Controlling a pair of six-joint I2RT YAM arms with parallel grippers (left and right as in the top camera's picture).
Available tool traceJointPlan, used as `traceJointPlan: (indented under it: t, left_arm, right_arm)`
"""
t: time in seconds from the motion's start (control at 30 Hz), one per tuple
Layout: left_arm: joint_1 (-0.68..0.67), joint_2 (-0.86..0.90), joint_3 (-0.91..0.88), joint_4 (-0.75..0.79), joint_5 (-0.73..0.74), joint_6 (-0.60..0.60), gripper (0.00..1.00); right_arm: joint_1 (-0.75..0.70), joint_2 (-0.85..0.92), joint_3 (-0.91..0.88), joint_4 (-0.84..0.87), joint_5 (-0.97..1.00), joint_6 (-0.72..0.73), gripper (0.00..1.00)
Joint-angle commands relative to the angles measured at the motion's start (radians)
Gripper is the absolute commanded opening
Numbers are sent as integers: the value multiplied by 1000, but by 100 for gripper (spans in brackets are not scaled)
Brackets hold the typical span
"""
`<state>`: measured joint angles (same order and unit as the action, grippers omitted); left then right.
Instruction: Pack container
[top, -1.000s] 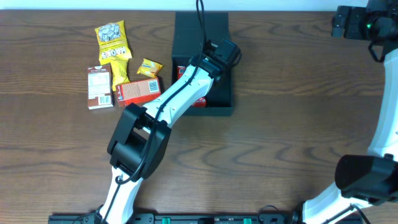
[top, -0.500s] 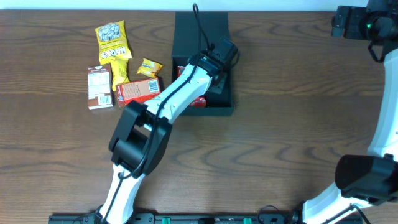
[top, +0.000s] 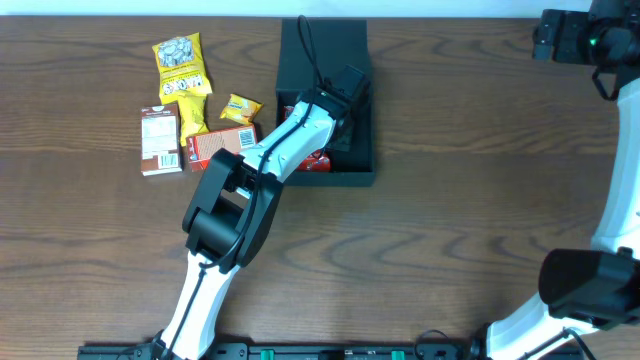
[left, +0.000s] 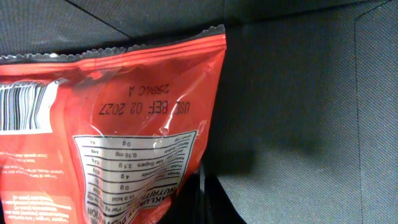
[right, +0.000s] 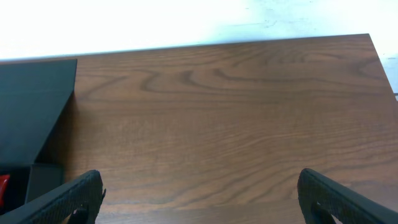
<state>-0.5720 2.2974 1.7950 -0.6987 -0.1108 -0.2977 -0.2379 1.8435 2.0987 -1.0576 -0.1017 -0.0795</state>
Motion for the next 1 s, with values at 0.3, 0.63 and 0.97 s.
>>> traceJointPlan:
  t: [0.3, 0.63, 0.97]
  left_arm:
    - [28, -289, 116, 66, -271, -1, 12]
    - [325, -257, 104, 71, -292, 0, 80]
    - [561, -71, 104, 252, -55, 124, 95]
  right_arm:
    - [-6, 8, -5, 20, -8, 15, 99]
    - [-6, 8, -5, 10, -75, 10, 99]
    - [-5, 8, -5, -11, -75, 4, 99]
